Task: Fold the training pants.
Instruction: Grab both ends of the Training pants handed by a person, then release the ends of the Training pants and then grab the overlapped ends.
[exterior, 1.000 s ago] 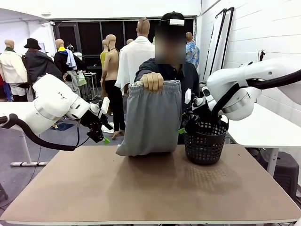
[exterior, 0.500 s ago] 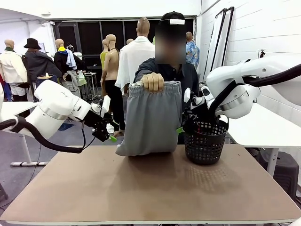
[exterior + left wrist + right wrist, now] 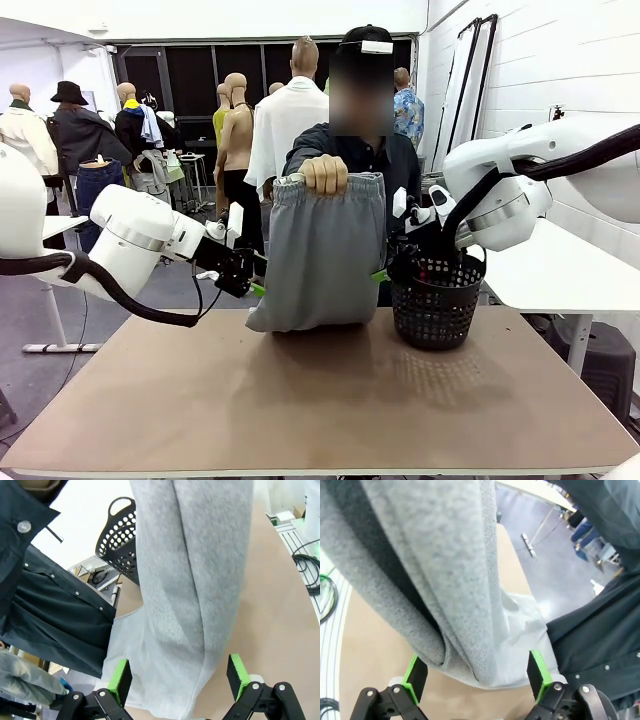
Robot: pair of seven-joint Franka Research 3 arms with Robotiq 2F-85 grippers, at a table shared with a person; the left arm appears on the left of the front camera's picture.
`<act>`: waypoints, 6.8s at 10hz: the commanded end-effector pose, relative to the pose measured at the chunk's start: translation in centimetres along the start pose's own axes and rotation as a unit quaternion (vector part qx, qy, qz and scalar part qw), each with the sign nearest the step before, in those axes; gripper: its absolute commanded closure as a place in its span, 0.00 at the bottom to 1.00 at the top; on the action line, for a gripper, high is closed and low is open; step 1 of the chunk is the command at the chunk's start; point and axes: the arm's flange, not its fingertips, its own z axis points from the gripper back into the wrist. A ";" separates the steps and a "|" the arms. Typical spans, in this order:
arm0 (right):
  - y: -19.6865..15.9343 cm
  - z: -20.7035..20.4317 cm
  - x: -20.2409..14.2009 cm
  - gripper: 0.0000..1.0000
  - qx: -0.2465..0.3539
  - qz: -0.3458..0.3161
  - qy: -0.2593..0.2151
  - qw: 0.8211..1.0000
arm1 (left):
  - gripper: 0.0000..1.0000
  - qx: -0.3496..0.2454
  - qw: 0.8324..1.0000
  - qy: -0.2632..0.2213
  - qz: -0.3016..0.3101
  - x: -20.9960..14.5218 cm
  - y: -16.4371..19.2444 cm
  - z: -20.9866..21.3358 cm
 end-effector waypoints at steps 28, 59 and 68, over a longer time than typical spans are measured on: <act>-0.4 -0.4 4.2 0.00 0.045 0.005 -0.249 0.967 | 0.00 -0.024 0.967 -0.249 0.054 7.7 1.0 -0.9; -1.1 -0.6 3.2 1.00 0.084 -0.044 -0.263 0.960 | 1.00 -0.033 0.953 -0.284 0.102 6.7 2.2 -2.5; -1.1 -0.6 3.2 1.00 0.084 -0.044 -0.263 0.960 | 1.00 -0.033 0.953 -0.284 0.102 6.7 2.2 -2.5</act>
